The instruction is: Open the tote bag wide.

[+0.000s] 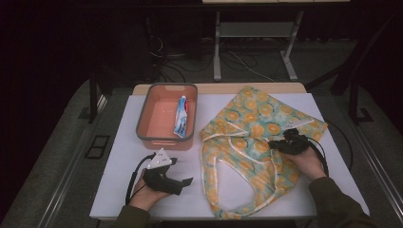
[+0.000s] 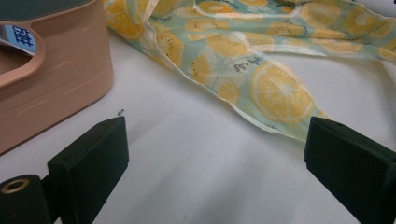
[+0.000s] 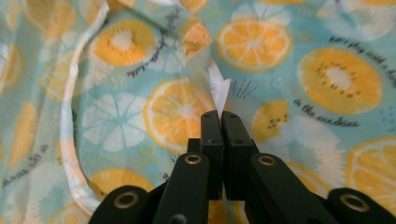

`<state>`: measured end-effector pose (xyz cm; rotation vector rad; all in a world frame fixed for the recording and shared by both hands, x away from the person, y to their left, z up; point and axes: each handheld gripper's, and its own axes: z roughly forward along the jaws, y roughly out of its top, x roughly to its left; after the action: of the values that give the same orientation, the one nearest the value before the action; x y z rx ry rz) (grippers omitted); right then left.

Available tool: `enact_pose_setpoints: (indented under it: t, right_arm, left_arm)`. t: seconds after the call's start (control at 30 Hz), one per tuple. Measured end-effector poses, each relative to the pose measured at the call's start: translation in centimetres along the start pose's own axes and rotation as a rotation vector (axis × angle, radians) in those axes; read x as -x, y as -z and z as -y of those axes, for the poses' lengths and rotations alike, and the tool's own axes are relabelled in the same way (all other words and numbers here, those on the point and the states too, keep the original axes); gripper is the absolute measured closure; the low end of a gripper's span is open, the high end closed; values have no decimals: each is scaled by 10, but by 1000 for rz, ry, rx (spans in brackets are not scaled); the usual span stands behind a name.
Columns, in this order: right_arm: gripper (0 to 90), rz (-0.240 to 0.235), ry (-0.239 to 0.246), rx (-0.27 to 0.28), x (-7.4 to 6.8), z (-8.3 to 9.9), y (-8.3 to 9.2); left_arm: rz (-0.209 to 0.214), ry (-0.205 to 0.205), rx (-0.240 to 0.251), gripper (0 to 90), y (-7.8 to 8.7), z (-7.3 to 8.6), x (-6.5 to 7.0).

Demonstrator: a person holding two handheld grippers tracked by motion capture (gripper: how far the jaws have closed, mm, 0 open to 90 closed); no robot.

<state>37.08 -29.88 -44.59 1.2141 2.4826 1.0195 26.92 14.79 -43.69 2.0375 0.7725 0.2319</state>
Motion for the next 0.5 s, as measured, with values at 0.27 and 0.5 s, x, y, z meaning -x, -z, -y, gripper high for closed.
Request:
enact_pose_setpoints:
  t: [0.27,0.5]
  right_arm:
    - [564,-9,0,38,-4,-3,7]
    - [353,-22,63,158,-29,-15,52]
  left_arm:
    - [5,5,1,52,-1,0,-1]
    - [1,0,4,53,1,0,-1]
